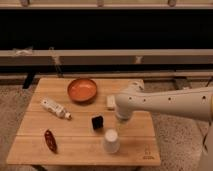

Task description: Place the ceramic cup over the eraser

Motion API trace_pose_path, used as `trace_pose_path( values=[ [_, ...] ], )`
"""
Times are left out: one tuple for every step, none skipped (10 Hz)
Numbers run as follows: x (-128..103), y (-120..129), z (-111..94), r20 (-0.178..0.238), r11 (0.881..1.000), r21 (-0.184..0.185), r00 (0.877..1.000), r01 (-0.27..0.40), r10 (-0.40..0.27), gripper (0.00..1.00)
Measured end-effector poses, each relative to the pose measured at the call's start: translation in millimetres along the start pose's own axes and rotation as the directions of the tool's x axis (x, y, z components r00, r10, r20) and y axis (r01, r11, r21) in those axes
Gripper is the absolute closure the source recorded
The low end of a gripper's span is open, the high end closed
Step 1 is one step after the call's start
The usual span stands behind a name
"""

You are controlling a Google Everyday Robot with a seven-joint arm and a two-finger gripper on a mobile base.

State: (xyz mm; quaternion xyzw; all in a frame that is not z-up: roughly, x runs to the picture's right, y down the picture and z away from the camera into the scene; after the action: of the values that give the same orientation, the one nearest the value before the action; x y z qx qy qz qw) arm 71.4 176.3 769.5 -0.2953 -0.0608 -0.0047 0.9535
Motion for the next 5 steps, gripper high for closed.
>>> trace_pose_path(
  values=[
    [0.0, 0.0, 0.0, 0.0, 1.0, 0.0, 1.0, 0.0, 0.0, 0.2],
    [0.0, 0.0, 0.0, 0.0, 1.0, 0.0, 1.0, 0.0, 0.0, 0.2],
    [0.0, 0.0, 0.0, 0.0, 1.0, 0.0, 1.0, 0.0, 0.0, 0.2],
    [0.0, 0.0, 0.0, 0.0, 1.0, 0.0, 1.0, 0.0, 0.0, 0.2],
    [0.0, 0.0, 0.0, 0.0, 1.0, 0.0, 1.0, 0.0, 0.0, 0.2]
  ],
)
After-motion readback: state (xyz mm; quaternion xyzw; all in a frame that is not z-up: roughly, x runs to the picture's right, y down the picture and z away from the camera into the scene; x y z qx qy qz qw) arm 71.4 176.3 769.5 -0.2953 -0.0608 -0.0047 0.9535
